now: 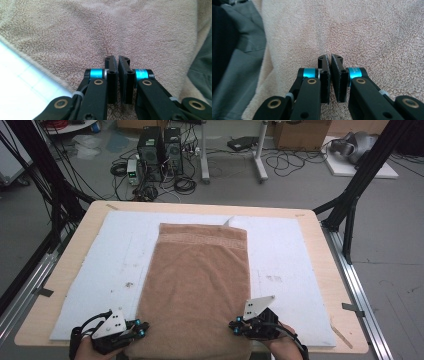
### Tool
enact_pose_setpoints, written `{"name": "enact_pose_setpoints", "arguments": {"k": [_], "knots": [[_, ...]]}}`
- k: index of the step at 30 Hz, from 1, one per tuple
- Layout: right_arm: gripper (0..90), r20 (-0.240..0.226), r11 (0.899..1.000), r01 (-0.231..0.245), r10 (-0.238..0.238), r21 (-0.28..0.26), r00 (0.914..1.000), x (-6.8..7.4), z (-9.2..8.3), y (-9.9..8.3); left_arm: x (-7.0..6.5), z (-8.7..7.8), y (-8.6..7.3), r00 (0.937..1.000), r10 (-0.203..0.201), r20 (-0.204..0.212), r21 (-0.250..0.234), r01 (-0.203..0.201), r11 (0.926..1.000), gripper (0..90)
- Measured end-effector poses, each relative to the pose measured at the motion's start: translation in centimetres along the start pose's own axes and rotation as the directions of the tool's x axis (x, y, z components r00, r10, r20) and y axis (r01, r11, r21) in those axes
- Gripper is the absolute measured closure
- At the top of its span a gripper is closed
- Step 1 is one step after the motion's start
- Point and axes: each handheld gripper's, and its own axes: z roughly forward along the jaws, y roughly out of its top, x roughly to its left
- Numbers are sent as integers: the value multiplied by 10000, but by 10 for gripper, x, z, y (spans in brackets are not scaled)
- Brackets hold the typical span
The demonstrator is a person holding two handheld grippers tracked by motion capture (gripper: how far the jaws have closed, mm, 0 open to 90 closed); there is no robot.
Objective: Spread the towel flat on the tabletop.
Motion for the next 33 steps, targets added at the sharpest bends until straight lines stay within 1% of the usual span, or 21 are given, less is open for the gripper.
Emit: {"name": "enact_pose_setpoints", "arguments": {"k": [3,8,9,10,11,12,13,14,15,16,17,18,19,21,25,26,27,29,33], "knots": [[862,-137,9999,111,-112,-90,9998,6,-4,-1,-8,-6,-1,9999,77,145,108,-79,9999,858],[855,-539,9995,204,-217,-248,9983,20,-14,-4,-28,-18,-3,9985,250,482,196,-260,9995,855],[837,-679,9994,193,-212,-289,9975,21,-16,-4,-31,-21,-3,9985,274,466,188,-283,9994,846],[807,-687,9992,137,-163,-374,9975,22,-18,-5,-32,-22,-2,9985,239,485,171,-248,9995,816],[775,-579,9987,69,-98,-497,9983,22,-20,-5,-32,-24,-1,9982,167,568,129,-174,9998,761],[770,-568,9979,-79,43,-641,9984,20,-23,-5,-30,-25,0,9983,173,554,27,-175,9998,729],[741,-456,9975,-120,88,-702,9989,18,-25,-6,-28,-26,2,9986,152,501,-18,-151,9999,719],[705,-240,9966,-267,249,-785,9994,15,-27,-5,-25,-26,4,9991,118,395,-51,-116,9999,702],[703,-102,9957,-401,394,-833,9992,11,-28,-5,-21,-26,6,9995,67,300,-62,-65,10000,683],[692,-63,9945,-565,561,-882,9984,8,-30,-5,-17,-25,8,9998,37,202,-113,-35,9999,664],[660,136,9939,-581,596,-937,9981,5,-31,-4,-13,-24,10,9999,14,159,-181,-11,9998,658],[637,293,9928,-723,754,-956,9967,1,-31,-2,-9,-23,12,9999,-21,124,-191,24,9998,652],[633,315,9920,-829,862,-955,9958,-3,-31,-1,-6,-21,15,9999,-96,79,-245,98,9997,643],[619,531,9914,-875,930,-974,9943,-9,-34,1,1,-19,18,9999,-164,46,-288,165,9995,634],[566,842,9855,-1043,1162,-1338,9896,-20,-39,6,14,-15,25,9995,-309,-18,-377,308,9988,627],[549,908,9851,-1044,1175,-1369,9889,-23,-41,7,14,-15,25,9995,-309,-18,-377,308,9988,617],[528,924,9836,-1127,1264,-1411,9877,-25,-42,8,20,-14,29,9991,-411,-87,-503,407,9979,609],[500,1023,9820,-1204,1359,-1452,9854,-30,-43,9,25,-14,34,9988,-474,-145,-614,465,9970,594],[422,1302,9762,-1319,1552,-1719,9793,-39,-45,14,32,-12,43,9985,-503,-217,-685,487,9965,540]]}}
